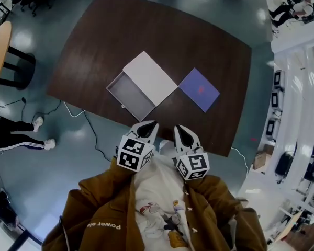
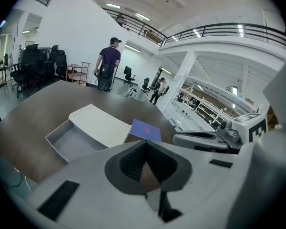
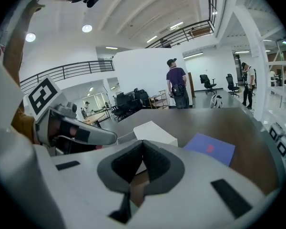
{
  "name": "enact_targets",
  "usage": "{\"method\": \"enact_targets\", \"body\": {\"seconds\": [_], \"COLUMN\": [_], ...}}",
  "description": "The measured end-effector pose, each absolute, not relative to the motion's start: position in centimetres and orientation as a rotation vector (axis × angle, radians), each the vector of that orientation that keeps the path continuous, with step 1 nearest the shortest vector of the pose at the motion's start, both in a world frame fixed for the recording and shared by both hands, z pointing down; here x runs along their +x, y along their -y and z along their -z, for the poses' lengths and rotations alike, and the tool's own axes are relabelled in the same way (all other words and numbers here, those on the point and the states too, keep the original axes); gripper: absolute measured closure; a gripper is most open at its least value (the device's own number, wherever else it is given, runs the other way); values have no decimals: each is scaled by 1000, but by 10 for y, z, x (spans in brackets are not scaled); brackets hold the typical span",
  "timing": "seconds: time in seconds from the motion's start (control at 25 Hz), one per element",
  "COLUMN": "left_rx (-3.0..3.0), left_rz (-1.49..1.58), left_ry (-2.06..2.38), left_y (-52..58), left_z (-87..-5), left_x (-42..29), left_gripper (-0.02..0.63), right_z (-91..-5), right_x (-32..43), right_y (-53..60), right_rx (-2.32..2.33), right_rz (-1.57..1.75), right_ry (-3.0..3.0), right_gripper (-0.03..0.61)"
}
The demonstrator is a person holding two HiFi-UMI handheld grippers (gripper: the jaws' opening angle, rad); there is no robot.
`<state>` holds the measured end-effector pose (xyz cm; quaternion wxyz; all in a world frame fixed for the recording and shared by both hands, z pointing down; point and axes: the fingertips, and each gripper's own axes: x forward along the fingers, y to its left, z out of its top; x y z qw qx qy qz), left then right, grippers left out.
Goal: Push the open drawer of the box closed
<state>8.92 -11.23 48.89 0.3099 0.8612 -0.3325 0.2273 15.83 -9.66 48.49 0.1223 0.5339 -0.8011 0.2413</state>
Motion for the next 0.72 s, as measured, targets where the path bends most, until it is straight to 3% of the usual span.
{"method": "enact_targets", "body": {"seconds": [0.72], "left_rx": [2008], "left_rz": [-448], "left_ry": [1115], "left_y": [148], "left_z": [-527], "left_x": [23], "left_gripper": [607], "right_z": [-504], "right_x": [135], "right_y": [137], "right_rx": [1299], "right_rz": [-713], "right_ry": [2456], "right_gripper": [572]}}
